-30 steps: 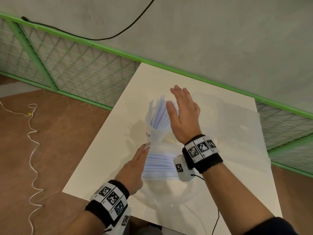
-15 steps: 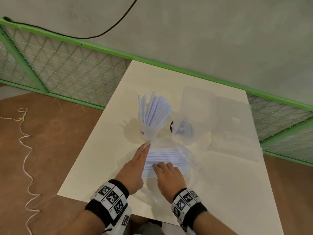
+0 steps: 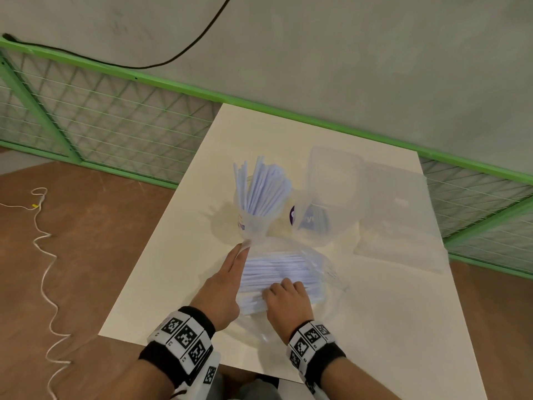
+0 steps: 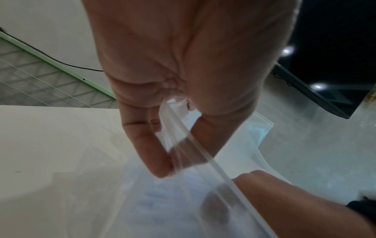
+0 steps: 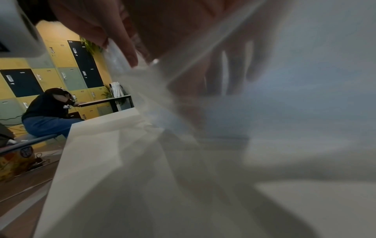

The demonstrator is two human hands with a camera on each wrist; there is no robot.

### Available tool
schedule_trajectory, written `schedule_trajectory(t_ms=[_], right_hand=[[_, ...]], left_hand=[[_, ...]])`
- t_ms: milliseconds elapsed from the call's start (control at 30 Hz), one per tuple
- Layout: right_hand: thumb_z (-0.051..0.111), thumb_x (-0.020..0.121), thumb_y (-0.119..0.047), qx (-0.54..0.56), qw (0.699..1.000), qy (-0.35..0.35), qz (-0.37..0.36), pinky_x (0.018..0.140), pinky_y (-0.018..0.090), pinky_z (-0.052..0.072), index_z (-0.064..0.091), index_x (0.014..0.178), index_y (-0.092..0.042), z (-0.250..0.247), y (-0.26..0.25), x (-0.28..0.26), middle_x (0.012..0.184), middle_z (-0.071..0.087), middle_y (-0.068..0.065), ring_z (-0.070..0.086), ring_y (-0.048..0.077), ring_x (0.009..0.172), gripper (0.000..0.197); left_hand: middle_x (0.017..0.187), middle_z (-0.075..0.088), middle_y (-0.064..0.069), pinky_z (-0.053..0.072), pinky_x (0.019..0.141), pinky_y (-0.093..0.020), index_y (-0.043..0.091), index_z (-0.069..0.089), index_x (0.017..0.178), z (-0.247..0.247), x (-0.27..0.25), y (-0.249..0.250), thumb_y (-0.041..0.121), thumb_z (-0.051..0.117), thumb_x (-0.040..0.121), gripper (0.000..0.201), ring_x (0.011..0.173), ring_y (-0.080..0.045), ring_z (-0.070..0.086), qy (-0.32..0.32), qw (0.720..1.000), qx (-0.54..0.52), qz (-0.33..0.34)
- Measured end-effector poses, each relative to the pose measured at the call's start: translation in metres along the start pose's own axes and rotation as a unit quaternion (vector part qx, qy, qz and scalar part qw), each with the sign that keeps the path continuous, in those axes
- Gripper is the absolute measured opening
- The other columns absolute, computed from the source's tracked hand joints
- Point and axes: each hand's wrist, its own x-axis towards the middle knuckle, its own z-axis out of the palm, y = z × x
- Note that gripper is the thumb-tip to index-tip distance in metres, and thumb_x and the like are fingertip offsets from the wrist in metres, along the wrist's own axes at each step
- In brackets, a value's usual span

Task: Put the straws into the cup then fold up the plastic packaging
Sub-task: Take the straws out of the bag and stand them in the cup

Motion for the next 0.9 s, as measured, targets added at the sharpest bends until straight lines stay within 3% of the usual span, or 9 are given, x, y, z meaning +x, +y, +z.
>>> schedule_trajectory(t_ms=[333,433,533,733,800,900], right_hand=[[0.083,0.025,-0.018,0.019,0.999,-0.042,0.004,0.054,0.036,0.048,0.059,0.049,-0.021,-0.004,-0.005,0.004,0.045,0.051,-0.004,0.053,0.02,0.049,0.034],[0.083,0.028,-0.018,0.015,0.999,-0.052,-0.007,0.055,0.037,0.047,0.056,0.05,-0.021,-0.001,-0.007,0.004,0.045,0.051,-0.003,0.053,0.021,0.048,0.035],[0.082,0.027,-0.016,0.016,0.999,-0.04,-0.011,0.054,0.034,0.046,0.055,0.05,-0.021,0.0,-0.007,0.004,0.044,0.049,-0.004,0.051,0.02,0.046,0.036],[0.083,0.03,-0.018,0.012,0.998,-0.056,-0.01,0.054,0.034,0.046,0.059,0.057,-0.023,-0.001,-0.006,0.003,0.048,0.052,-0.006,0.053,0.019,0.049,0.036],[0.083,0.039,-0.019,0.006,0.998,-0.063,-0.014,0.057,0.036,0.046,0.062,0.061,-0.022,-0.002,-0.007,0.002,0.054,0.056,-0.004,0.056,0.02,0.055,0.031],[0.066,0.073,-0.014,0.001,0.996,-0.089,-0.017,0.08,0.044,0.042,0.066,0.091,-0.017,-0.011,-0.007,0.003,0.085,0.066,0.004,0.059,0.028,0.086,0.018]], left_hand=[[0.154,-0.016,0.033,0.056,0.068,-0.036,0.036,-0.005,0.153,0.001,0.003,-0.006,-0.015,0.05,0.068,0.113,0.084,-0.022,0.063,0.004,1.0,0.008,0.004],[0.155,-0.015,0.031,0.055,0.068,-0.031,0.034,-0.005,0.153,0.0,0.003,-0.005,-0.014,0.052,0.069,0.112,0.087,-0.02,0.062,0.004,1.0,0.006,0.003],[0.155,-0.015,0.029,0.046,0.059,-0.022,0.033,-0.005,0.153,0.001,0.002,-0.004,-0.013,0.052,0.071,0.11,0.085,-0.018,0.061,0.004,1.0,0.011,-0.001],[0.156,-0.015,0.029,0.048,0.061,-0.023,0.034,-0.006,0.153,0.001,0.003,-0.004,-0.014,0.051,0.071,0.111,0.085,-0.018,0.06,0.003,1.0,0.01,-0.003],[0.156,-0.015,0.029,0.047,0.061,-0.022,0.034,-0.006,0.153,0.0,0.003,-0.003,-0.014,0.051,0.071,0.111,0.083,-0.018,0.059,0.003,1.0,0.009,-0.005],[0.156,-0.015,0.029,0.047,0.061,-0.023,0.034,-0.006,0.153,0.0,0.003,-0.002,-0.014,0.051,0.071,0.11,0.08,-0.017,0.058,0.003,1.0,0.013,-0.008]])
